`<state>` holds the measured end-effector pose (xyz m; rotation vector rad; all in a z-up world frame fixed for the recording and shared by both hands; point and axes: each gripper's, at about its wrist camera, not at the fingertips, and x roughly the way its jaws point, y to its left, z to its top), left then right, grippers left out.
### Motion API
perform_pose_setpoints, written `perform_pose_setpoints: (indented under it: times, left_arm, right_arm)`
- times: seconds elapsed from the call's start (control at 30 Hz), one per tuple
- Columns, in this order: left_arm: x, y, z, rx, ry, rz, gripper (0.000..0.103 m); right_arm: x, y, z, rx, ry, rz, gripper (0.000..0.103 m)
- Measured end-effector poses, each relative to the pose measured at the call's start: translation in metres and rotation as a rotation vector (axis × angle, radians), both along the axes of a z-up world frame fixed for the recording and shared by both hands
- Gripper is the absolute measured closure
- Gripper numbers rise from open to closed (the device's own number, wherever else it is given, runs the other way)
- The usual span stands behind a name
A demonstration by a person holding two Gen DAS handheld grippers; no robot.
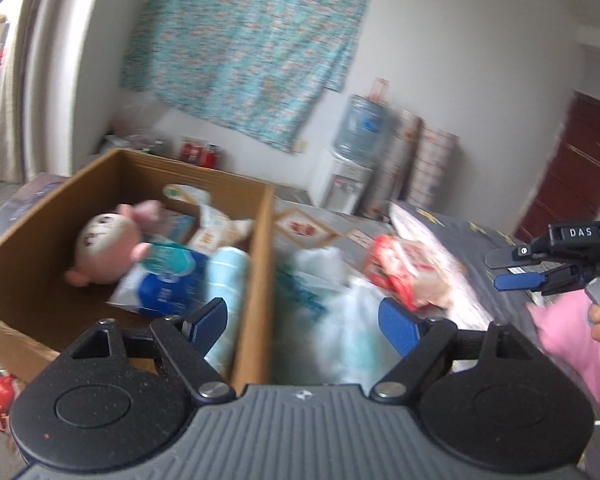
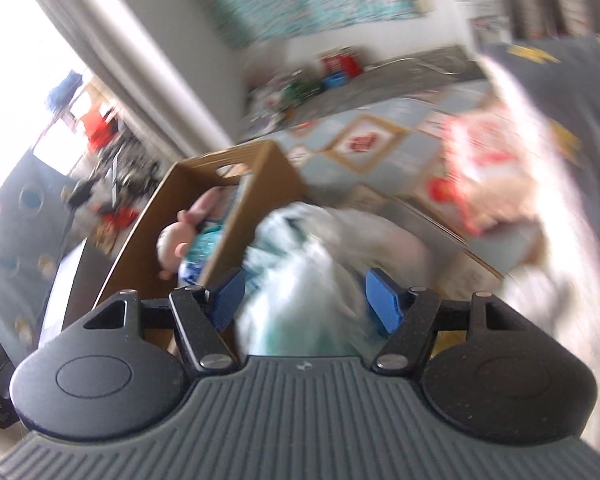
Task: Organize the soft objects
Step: 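Move the right gripper to the white yogurt cup on the bed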
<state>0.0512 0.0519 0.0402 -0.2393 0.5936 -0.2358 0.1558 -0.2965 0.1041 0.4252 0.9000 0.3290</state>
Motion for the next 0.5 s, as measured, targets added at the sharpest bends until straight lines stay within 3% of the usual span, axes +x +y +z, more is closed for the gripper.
perform_pose_setpoints:
  times: [0.27, 0.5]
  left_arm:
    - [-0.017, -0.096, -0.026, 0.095, 0.055, -0.283, 0.019]
    - [-0.023, -0.182, -0.079, 0.222, 0.178, -0.527, 0.024]
  right_arm:
    - [-0.114, -0.064, -0.059, 0.092, 0.071, -0.150, 0.039]
    - [-0.144, -0.063, -0.131, 0.140, 0.200, -0.186, 0.065]
